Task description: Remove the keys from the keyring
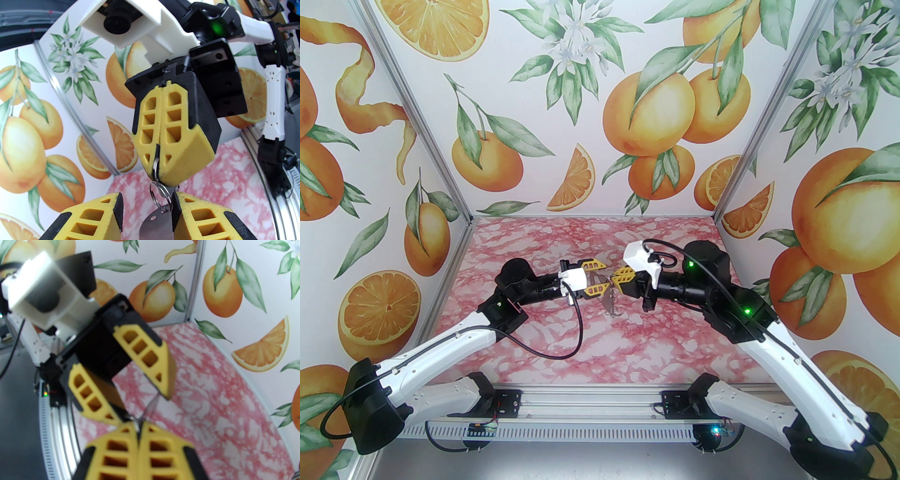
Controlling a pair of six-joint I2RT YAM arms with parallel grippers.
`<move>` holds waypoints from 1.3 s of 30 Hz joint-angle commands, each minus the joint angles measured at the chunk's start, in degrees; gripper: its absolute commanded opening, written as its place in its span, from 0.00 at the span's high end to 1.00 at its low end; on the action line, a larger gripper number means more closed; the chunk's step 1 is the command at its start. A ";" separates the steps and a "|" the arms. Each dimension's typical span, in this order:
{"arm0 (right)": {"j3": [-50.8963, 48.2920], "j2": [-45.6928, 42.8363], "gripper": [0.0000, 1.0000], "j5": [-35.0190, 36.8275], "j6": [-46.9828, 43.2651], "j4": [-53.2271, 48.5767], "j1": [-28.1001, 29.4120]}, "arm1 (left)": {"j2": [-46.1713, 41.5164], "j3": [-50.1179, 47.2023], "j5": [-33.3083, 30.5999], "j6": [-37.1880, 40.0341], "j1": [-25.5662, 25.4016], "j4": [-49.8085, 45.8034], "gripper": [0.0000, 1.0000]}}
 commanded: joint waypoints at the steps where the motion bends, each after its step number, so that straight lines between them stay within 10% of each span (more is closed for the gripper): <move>1: 0.96 0.24 1.00 -8.04 3.82 2.57 -1.72 | 0.59 2.42 2.07 0.95 0.43 -1.59 0.61; 39: -0.64 -0.25 1.00 -0.78 4.13 2.02 -0.02 | 3.10 3.40 -1.26 0.74 0.46 -1.03 0.92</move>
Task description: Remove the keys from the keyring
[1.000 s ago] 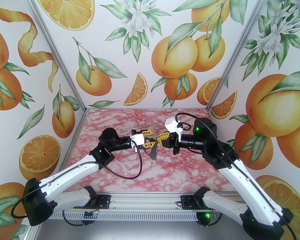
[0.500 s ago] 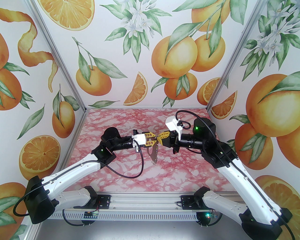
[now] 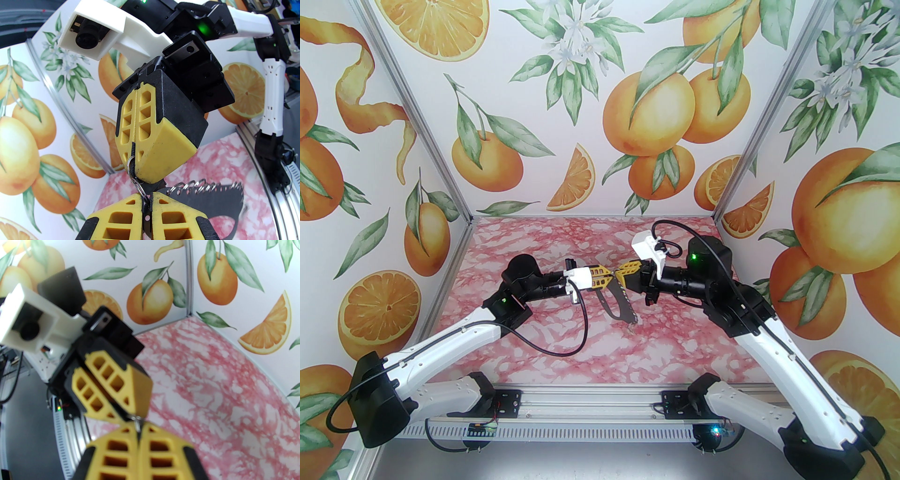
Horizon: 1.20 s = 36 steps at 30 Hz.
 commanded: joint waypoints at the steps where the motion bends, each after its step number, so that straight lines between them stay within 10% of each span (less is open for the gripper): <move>1: 1.27 -0.57 1.00 1.30 -3.00 -0.82 3.57 | 0.25 2.00 -2.40 -0.43 0.48 -0.29 0.92; 19: 0.51 0.31 1.00 13.91 -8.81 -1.99 10.67 | 0.41 4.60 -4.78 -2.98 1.03 -2.36 0.94; 28: 0.29 -0.24 1.00 -3.97 0.66 5.36 0.09 | -3.01 -0.17 -1.01 -2.43 1.27 -1.48 0.66; 36: -1.36 -0.52 1.00 -12.92 5.24 6.75 -4.49 | -0.86 1.42 2.14 -3.07 1.29 0.25 0.62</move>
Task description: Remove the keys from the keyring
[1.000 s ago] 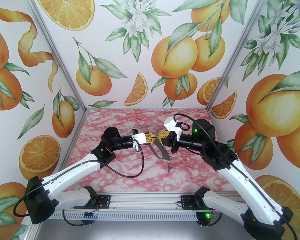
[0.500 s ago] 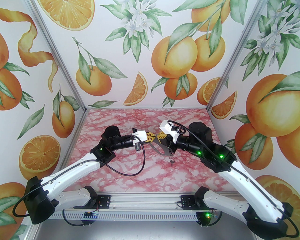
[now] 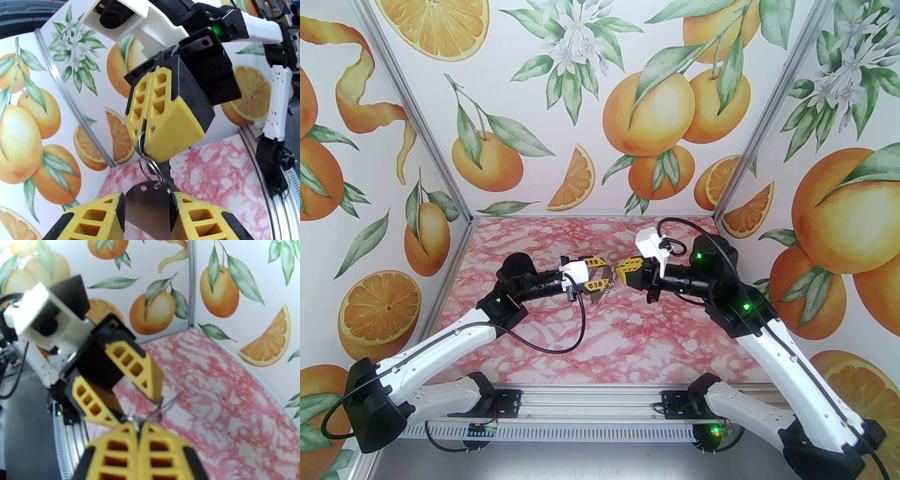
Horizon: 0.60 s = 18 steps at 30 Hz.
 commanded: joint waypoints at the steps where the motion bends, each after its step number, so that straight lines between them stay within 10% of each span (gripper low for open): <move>1: -1.37 -0.35 1.00 -6.55 3.30 3.42 -1.25 | 1.29 0.91 2.87 -0.57 0.35 3.41 0.62; 18: -3.59 0.53 1.00 -9.00 8.50 8.25 -3.38 | 4.60 2.77 5.25 -2.19 -0.17 6.31 0.58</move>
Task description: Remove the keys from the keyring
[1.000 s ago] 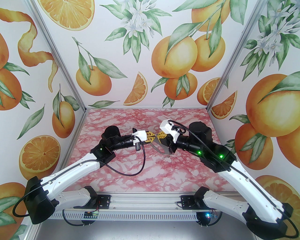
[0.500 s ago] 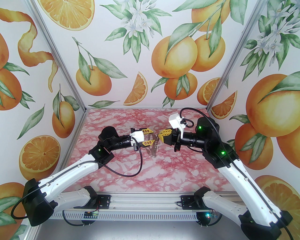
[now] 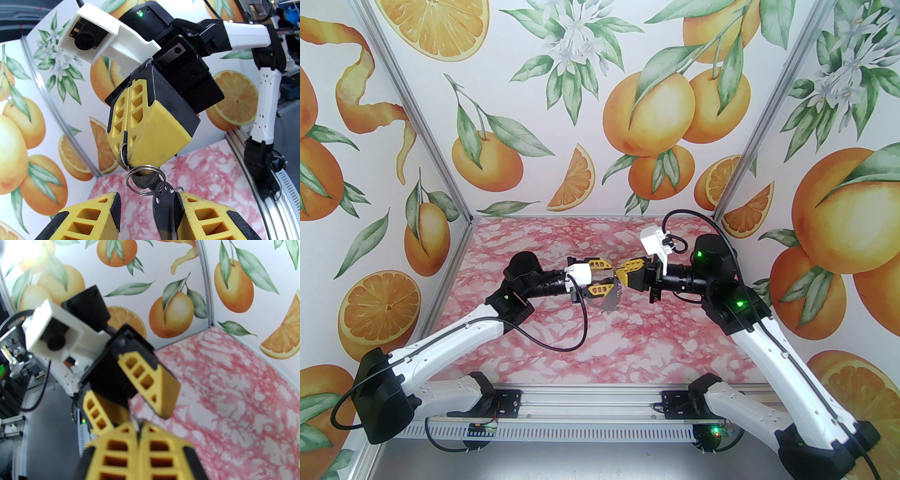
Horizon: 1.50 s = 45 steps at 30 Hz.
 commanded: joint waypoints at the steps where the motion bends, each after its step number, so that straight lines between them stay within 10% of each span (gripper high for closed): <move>1: 0.06 0.19 1.00 -0.95 0.83 2.47 -0.31 | 0.86 2.34 -0.89 -0.62 -0.27 2.42 0.58; 27: 3.98 -0.95 1.00 7.61 -6.78 -6.94 0.90 | 2.06 1.43 -4.28 -0.81 -0.74 3.83 0.90; 45: 9.87 1.49 1.00 34.81 -22.98 -22.66 17.64 | 1.88 4.82 -6.50 -0.57 -0.45 -0.82 0.99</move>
